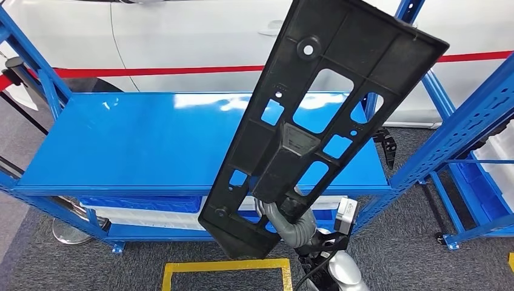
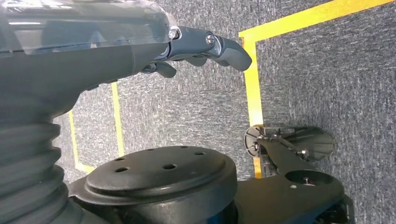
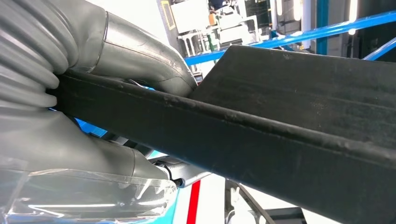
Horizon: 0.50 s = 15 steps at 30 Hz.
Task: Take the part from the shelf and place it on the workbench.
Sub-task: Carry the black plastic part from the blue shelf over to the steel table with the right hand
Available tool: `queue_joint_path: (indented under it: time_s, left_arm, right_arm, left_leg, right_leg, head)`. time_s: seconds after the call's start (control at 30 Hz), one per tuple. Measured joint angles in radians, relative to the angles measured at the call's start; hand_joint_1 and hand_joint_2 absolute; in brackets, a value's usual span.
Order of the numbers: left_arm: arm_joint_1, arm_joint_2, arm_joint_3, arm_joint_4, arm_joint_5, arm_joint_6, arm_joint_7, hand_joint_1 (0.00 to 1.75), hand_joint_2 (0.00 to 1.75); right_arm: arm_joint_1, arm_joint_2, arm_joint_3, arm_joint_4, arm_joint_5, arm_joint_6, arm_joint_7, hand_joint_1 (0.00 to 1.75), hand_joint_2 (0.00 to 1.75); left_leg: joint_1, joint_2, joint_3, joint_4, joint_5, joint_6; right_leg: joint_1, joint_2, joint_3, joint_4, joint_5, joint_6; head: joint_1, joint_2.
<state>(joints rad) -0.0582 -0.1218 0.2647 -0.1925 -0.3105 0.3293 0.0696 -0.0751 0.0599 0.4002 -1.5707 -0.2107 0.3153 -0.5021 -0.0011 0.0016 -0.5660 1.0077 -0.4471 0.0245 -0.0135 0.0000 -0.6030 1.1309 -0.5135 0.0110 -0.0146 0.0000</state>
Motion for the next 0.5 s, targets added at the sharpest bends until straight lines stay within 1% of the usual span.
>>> queue_joint_path:
  time_s: [0.03, 0.07, 0.1, 0.17, 0.2, 0.23, 0.27, 0.3, 0.33, 0.37, 0.4, 0.43, 0.47, 0.5]
  left_arm:
    - [0.0, 0.0, 0.0, 0.0, -0.001, 0.0, 0.0, 0.0, 1.75]
    - [-0.001, 0.0, -0.001, 0.0, -0.003, 0.0, 0.0, 0.0, 1.75]
    - [-0.001, 0.0, -0.001, 0.0, -0.004, -0.001, 0.0, 0.0, 1.75]
    - [-0.002, 0.0, -0.003, 0.0, -0.009, -0.003, -0.001, 0.0, 1.75]
    - [-0.002, 0.0, -0.004, 0.0, -0.01, -0.004, -0.001, 0.0, 1.75]
    - [-0.002, 0.001, -0.004, 0.0, -0.012, -0.006, -0.001, 0.0, 1.75]
    - [-0.002, 0.001, -0.005, 0.0, -0.012, -0.007, -0.002, 0.0, 1.75]
    - [-0.003, 0.001, -0.005, 0.0, -0.013, -0.008, -0.002, 0.0, 1.75]
    - [-0.004, 0.002, -0.005, 0.0, -0.013, -0.008, -0.002, 0.0, 1.75]
    - [-0.005, 0.002, -0.005, 0.0, -0.013, -0.008, -0.003, 0.0, 1.75]
    - [-0.006, 0.002, -0.005, 0.0, -0.013, -0.008, -0.003, 0.0, 1.75]
    - [-0.006, 0.002, -0.005, 0.0, -0.014, -0.008, -0.003, 0.0, 1.75]
    - [-0.006, 0.002, -0.005, 0.0, -0.016, -0.008, -0.002, 0.0, 1.75]
    - [-0.006, 0.002, -0.005, 0.0, -0.018, -0.008, -0.002, 0.0, 1.75]
  right_arm:
    - [-0.001, 0.0, 0.0, 0.0, 0.001, 0.002, 0.0, 1.75, 1.75]
    - [-0.002, 0.001, 0.0, 0.0, 0.001, 0.003, 0.0, 1.75, 1.75]
    - [-0.004, 0.001, 0.0, 0.0, 0.002, 0.005, 0.0, 1.75, 1.75]
    - [-0.009, 0.002, -0.001, 0.0, 0.002, 0.005, 0.005, 1.75, 1.75]
    - [-0.013, 0.003, -0.001, 0.0, 0.002, 0.005, 0.008, 1.75, 1.75]
    - [-0.016, 0.005, -0.002, 0.0, 0.002, 0.004, 0.012, 1.75, 1.75]
    - [-0.019, 0.007, -0.003, 0.0, 0.002, 0.003, 0.015, 1.75, 1.75]
    - [-0.02, 0.009, -0.005, 0.0, 0.002, 0.002, 0.018, 1.75, 1.75]
    - [-0.02, 0.011, -0.008, 0.0, 0.002, 0.002, 0.02, 1.75, 1.75]
    - [-0.02, 0.011, -0.01, 0.001, 0.002, 0.002, 0.021, 1.75, 1.75]
    - [-0.02, 0.012, -0.014, 0.002, 0.002, 0.002, 0.021, 1.75, 1.75]
    - [-0.02, 0.013, -0.018, 0.002, 0.001, 0.002, 0.021, 1.75, 1.75]
    - [-0.019, 0.014, -0.023, 0.003, 0.001, 0.002, 0.021, 1.75, 1.75]
    - [-0.019, 0.016, -0.029, 0.003, 0.001, 0.003, 0.021, 1.75, 1.75]
  left_leg:
    - [-0.002, 0.0, -0.005, 0.007, 0.0, -0.004]
    - [-0.003, -0.001, -0.01, 0.013, 0.0, -0.009]
    - [-0.005, -0.001, -0.015, 0.016, 0.002, -0.015]
    - [-0.003, -0.001, -0.019, 0.019, 0.004, -0.025]
    - [-0.002, -0.002, -0.025, 0.029, -0.007, -0.031]
    - [0.0, -0.002, -0.036, 0.055, -0.029, -0.037]
    - [0.002, -0.003, -0.054, 0.102, -0.064, -0.042]
    - [0.003, -0.003, -0.076, 0.164, -0.103, -0.047]
    - [0.004, -0.003, -0.097, 0.228, -0.136, -0.051]
    - [0.004, -0.003, -0.108, 0.273, -0.154, -0.053]
    - [0.004, -0.003, -0.102, 0.284, -0.154, -0.053]
    - [0.005, -0.003, -0.077, 0.254, -0.136, -0.051]
    - [0.004, -0.003, -0.035, 0.189, -0.105, -0.047]
    - [0.003, -0.003, 0.009, 0.114, -0.082, -0.041]
  right_leg:
    - [0.001, 0.0, 0.028, -0.05, 0.013, -0.005]
    - [0.003, 0.001, 0.042, -0.079, 0.018, -0.01]
    - [0.006, 0.001, 0.042, -0.087, 0.017, -0.016]
    - [0.005, 0.001, 0.036, -0.089, 0.027, -0.029]
    - [0.004, 0.0, 0.033, -0.091, 0.032, -0.037]
    - [0.002, -0.001, 0.03, -0.093, 0.037, -0.043]
    - [0.001, -0.003, 0.025, -0.094, 0.042, -0.048]
    - [0.001, -0.004, 0.019, -0.094, 0.046, -0.051]
    - [0.002, -0.005, 0.013, -0.093, 0.05, -0.052]
    - [0.002, -0.006, 0.007, -0.093, 0.054, -0.052]
    - [0.002, -0.006, 0.001, -0.092, 0.058, -0.051]
    - [0.002, -0.006, -0.003, -0.091, 0.062, -0.05]
    - [0.003, -0.005, -0.006, -0.091, 0.066, -0.048]
    - [0.003, -0.004, -0.007, -0.091, 0.069, -0.045]
  head:
    - [0.0, 0.0]
    - [0.0, 0.0]
    - [-0.001, 0.0]
    - [-0.001, 0.0]
    - [-0.001, 0.0]
    - [-0.002, 0.0]
    - [-0.003, 0.0]
    - [-0.004, 0.0]
    - [-0.004, 0.0]
    - [-0.004, 0.0]
    - [-0.004, 0.0]
    - [-0.004, 0.0]
    - [-0.004, 0.0]
    - [-0.004, 0.0]
